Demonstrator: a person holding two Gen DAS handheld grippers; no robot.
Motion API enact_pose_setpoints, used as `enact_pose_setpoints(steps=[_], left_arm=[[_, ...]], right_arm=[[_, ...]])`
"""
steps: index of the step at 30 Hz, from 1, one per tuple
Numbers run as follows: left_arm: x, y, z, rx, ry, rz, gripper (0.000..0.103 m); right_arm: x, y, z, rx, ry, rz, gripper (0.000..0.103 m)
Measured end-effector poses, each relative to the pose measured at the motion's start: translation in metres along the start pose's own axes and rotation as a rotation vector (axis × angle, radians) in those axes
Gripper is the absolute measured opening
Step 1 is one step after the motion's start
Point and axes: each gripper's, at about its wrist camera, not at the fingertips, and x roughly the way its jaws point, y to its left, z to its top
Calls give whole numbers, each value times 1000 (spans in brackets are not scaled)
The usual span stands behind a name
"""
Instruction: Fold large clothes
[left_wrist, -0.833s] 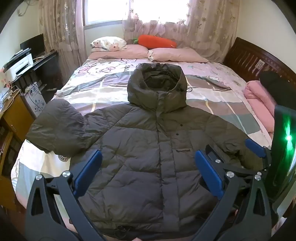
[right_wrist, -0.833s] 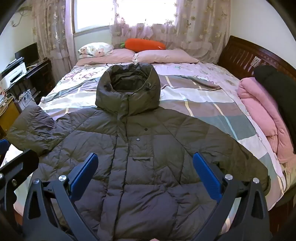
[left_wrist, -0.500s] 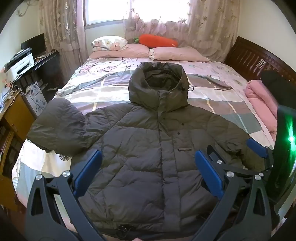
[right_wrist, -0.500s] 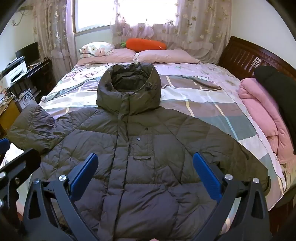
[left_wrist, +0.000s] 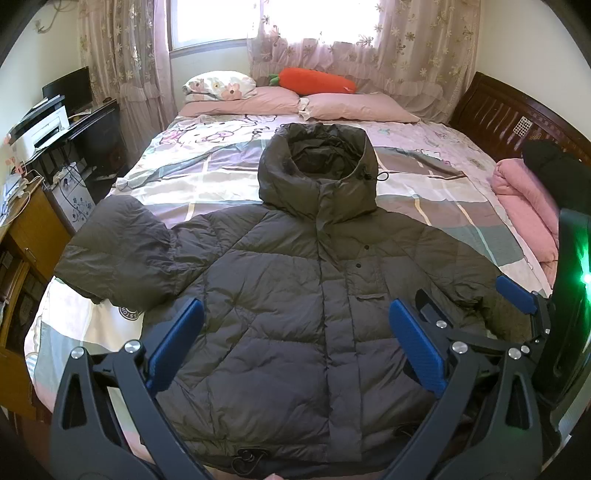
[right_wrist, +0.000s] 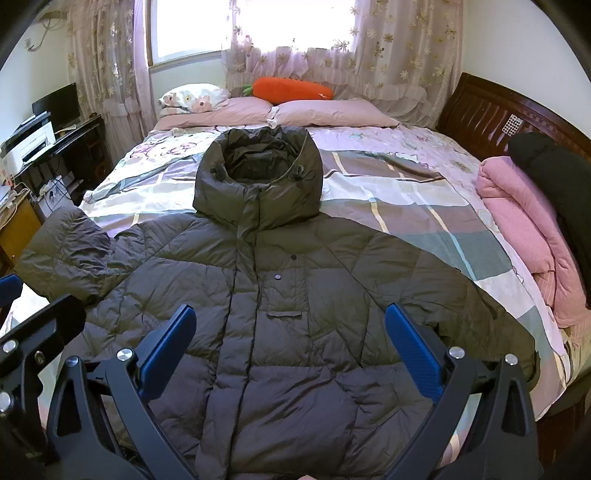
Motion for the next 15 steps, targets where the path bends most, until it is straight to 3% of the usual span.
enact_pose_setpoints(steps=[15], left_arm=[[1,-2,-1,2,2,4,101]], right_arm=[[0,2,-1,-1,0,0,102]])
